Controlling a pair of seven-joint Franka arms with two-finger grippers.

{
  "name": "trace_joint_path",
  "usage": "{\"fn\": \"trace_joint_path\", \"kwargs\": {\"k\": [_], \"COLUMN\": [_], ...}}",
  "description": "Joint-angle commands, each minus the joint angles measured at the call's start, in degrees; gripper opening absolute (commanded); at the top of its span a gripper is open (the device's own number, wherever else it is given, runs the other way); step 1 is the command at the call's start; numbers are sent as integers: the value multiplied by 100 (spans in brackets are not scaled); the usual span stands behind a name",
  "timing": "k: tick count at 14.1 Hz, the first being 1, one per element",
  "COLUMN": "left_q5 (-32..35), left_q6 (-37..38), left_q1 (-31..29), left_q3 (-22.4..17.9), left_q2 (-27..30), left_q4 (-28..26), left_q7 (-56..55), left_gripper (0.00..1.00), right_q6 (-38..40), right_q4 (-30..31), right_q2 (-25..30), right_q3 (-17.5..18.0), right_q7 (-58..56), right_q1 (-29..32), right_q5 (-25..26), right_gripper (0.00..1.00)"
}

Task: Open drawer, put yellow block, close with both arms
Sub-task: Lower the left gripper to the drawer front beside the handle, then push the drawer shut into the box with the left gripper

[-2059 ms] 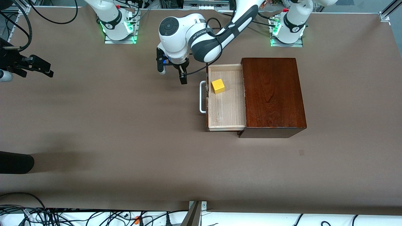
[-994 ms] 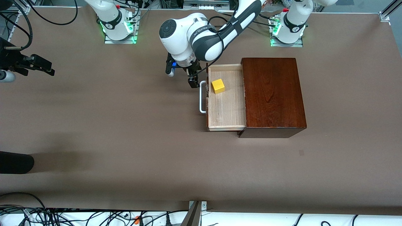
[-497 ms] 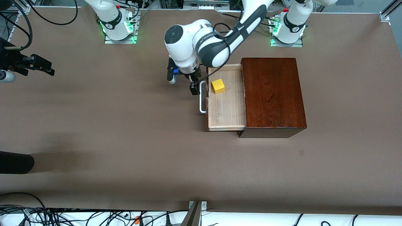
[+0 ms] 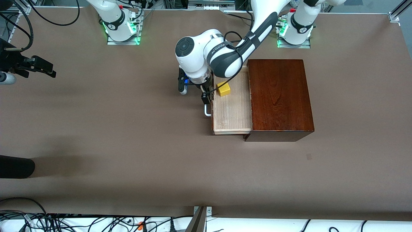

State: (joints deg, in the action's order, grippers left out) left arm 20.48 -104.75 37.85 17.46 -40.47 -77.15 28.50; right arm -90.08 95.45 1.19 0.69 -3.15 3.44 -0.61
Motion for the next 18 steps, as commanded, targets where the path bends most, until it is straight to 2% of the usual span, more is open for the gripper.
{"fn": "trace_joint_path", "kwargs": {"k": [1,6,13,18], "left_q5": [228,246,246,246], "left_q6": [103,533,604,842], "left_q1": [-32,-41,-330,-533], "left_q3": [-5,-23,-14,-23], "left_q2": [161,328,934,1041], "left_q4": [-221,-318,-1143,-1381], "left_q7": [33,33,42,33], "left_gripper": [100,100,100,100], "right_q6": [131,131,131,131], "right_q4": [-158,-158,-158,-158], "right_q2": [-58,-58,-58,-58], "right_q3": [89,89,89,98], "right_q7": [-89,-89,-89,-80], "right_q1": [86,86,78,78], "right_q5": [53,53,53,44], "right_gripper": [100,100,100,100]}}
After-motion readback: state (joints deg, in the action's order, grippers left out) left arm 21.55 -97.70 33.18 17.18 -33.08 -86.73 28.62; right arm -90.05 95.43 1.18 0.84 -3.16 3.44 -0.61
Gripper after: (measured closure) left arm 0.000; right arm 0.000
